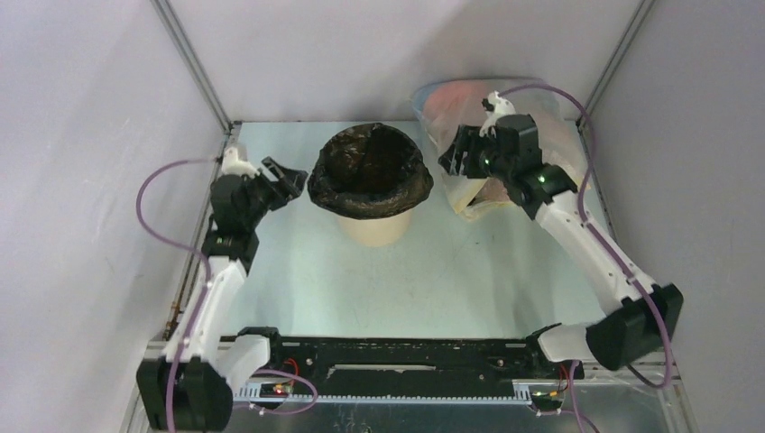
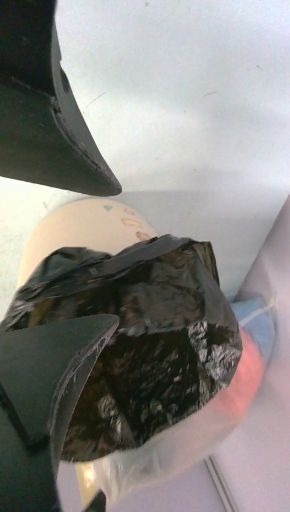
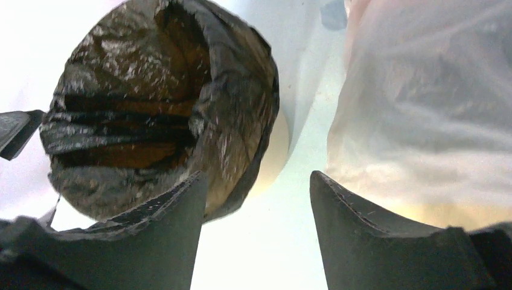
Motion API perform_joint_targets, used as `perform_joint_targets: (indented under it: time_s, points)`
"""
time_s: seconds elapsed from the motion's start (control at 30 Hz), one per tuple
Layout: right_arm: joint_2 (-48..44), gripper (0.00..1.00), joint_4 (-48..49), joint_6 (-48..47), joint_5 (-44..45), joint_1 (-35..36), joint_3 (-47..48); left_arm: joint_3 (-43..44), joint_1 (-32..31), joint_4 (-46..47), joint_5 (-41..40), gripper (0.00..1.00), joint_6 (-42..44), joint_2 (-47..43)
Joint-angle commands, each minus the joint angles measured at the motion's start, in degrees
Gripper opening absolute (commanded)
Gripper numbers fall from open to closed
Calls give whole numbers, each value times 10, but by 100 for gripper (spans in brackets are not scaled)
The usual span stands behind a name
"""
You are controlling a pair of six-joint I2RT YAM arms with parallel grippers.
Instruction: Put the trash bags into the trash bin
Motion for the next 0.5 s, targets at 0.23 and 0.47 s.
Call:
perform_joint_targets:
  time_s: [0.23,0.47]
  points:
    - [-149,66,141,143,-9,36,-213,-143,1,-10,-49,88,-145,-244]
    - [-140,63,185,250,14,55,-259,-167,1,32,8,82,-194,-209]
